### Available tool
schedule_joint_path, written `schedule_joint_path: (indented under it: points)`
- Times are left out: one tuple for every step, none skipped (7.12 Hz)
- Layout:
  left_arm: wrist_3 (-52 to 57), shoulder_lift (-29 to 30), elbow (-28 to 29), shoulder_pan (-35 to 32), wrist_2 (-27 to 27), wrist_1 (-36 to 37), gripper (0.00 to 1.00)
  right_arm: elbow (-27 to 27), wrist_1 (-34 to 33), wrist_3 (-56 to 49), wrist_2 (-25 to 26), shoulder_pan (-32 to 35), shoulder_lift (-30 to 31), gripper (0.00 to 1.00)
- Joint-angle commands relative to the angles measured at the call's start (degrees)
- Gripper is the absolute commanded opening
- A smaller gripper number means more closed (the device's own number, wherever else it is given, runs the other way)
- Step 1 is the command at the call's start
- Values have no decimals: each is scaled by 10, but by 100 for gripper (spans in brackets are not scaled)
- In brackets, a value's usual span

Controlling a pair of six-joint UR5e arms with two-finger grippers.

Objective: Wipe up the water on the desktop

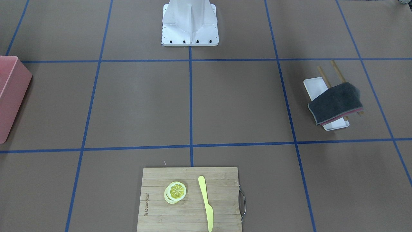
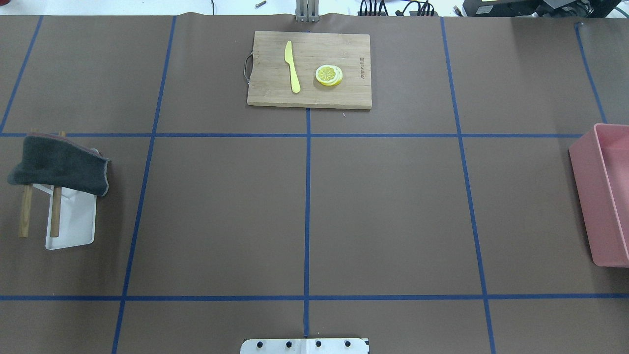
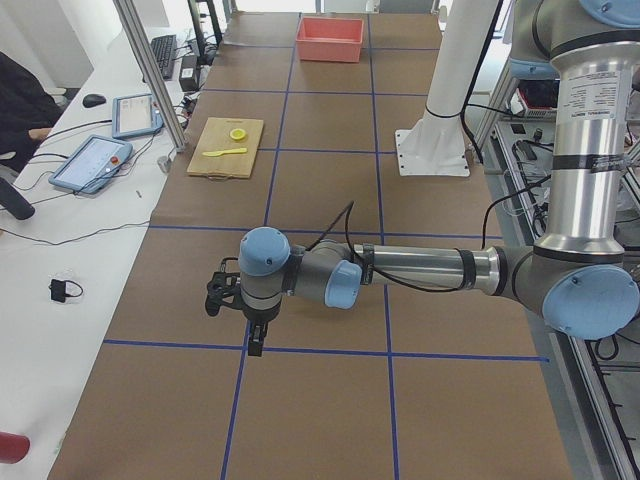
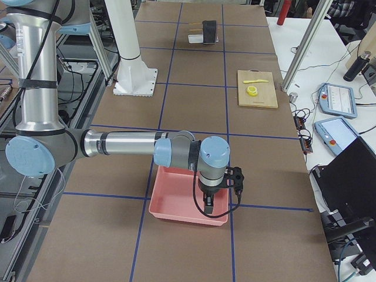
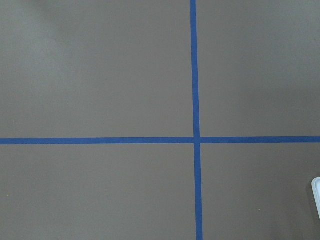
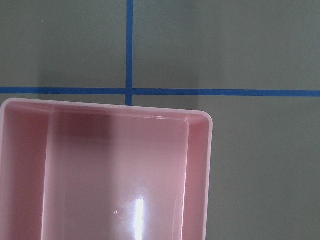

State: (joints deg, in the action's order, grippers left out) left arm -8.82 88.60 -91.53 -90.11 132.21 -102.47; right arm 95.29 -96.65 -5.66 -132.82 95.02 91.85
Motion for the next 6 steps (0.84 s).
schedule_joint_path:
  points:
    - [-3, -3, -1, -1, 1, 0, 98, -3, 1, 13, -47, 1, -2, 100]
    - [-8, 2, -8, 0, 9, 2, 98, 2, 1, 24, -48, 0, -7, 100]
    - [-13, 4, -10, 1, 30, 3, 98, 1, 1, 24, -48, 0, -3, 100]
    - [-26, 3, -29, 17, 30, 6, 98, 2, 1, 25, -51, 0, -3, 100]
    - [-85, 3, -47, 59, 26, 8, 98, 2, 1, 25, -51, 0, -4, 100]
    - [-155, 21, -66, 104, 24, 9, 98, 4, 0, 25, -52, 0, -4, 100]
